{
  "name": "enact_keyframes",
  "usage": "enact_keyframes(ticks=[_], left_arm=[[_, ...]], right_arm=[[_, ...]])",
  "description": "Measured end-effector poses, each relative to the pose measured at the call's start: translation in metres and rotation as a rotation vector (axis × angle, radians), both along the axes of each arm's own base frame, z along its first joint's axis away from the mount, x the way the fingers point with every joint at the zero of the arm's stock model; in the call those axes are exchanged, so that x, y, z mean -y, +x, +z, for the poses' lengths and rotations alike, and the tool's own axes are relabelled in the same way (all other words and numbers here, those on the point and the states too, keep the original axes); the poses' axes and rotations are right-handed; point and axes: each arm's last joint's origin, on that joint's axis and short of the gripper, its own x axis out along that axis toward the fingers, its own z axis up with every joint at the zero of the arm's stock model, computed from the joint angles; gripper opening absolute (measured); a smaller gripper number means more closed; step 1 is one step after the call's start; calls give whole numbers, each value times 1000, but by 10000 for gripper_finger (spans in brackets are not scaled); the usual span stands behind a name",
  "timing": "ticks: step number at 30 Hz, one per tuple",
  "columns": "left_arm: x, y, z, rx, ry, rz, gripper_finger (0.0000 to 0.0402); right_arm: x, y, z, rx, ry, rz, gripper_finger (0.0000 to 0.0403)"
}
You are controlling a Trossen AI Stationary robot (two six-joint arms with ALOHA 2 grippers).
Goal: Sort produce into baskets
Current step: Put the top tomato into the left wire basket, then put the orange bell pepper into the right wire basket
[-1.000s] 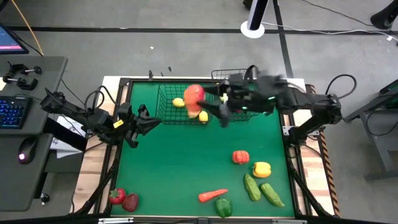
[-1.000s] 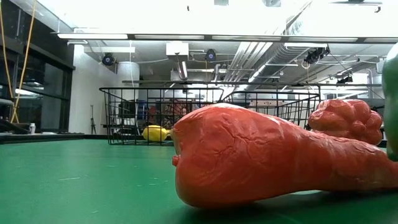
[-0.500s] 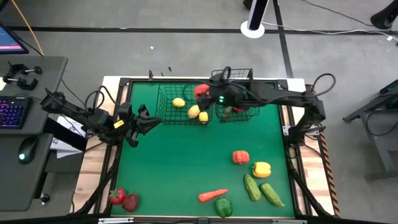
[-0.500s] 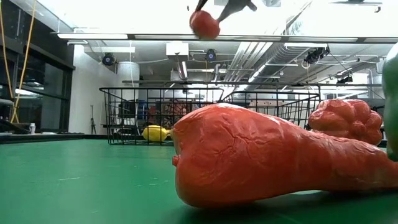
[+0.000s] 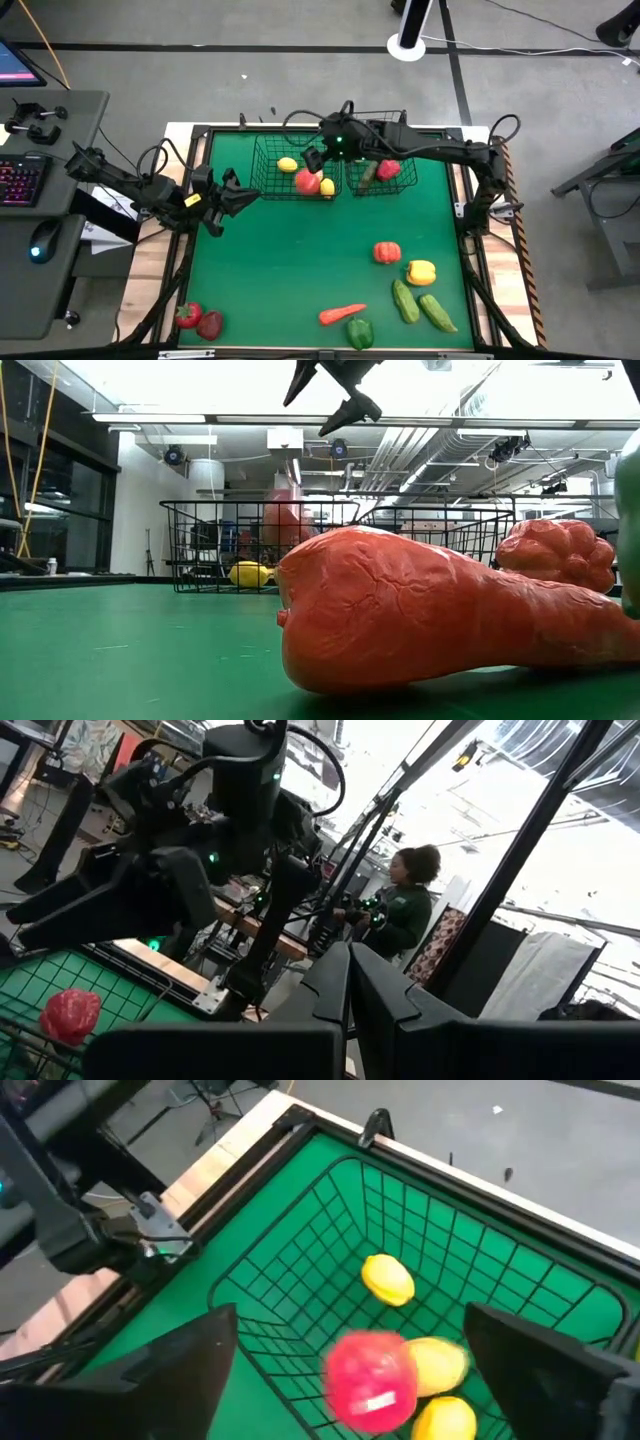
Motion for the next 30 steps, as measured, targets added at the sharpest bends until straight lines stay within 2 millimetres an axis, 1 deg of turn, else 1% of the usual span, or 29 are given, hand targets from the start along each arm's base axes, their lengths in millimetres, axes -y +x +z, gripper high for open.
enact_keyframes(ticks=[1,3,7,10,12,15,19,23,25,26,28,30], left_arm=[[0,0,0,-1,1,0,0],[0,0,-1,-7,2,4,0],[0,0,-2,-17,5,7,0],[0,1,-3,-28,7,17,0],[-1,1,-4,-40,6,37,0],[-1,1,-5,-51,3,66,0],[-2,1,-5,-55,-4,94,0],[-3,1,-5,-57,-7,106,0],[-3,1,-5,-58,-6,106,0],[-3,1,-5,-59,-5,107,0],[-3,1,-6,-67,-2,107,0],[-3,1,-6,-70,-1,107,0]], right_arm=[[1,-2,2,3,3,0,387],[3,-7,6,0,-10,15,394],[-2,-20,20,-1,-5,113,380],[-16,-37,33,-21,3,167,379],[-32,-50,39,-57,9,203,379],[-59,-66,41,-148,16,205,378],[-101,-85,33,-293,36,199,378],[-147,-100,21,-432,58,219,378],[-166,-106,14,-478,67,173,378],[-174,-110,10,-502,75,121,378],[-185,-116,3,-545,113,6,378],[-195,-115,-5,-526,162,-42,378]])
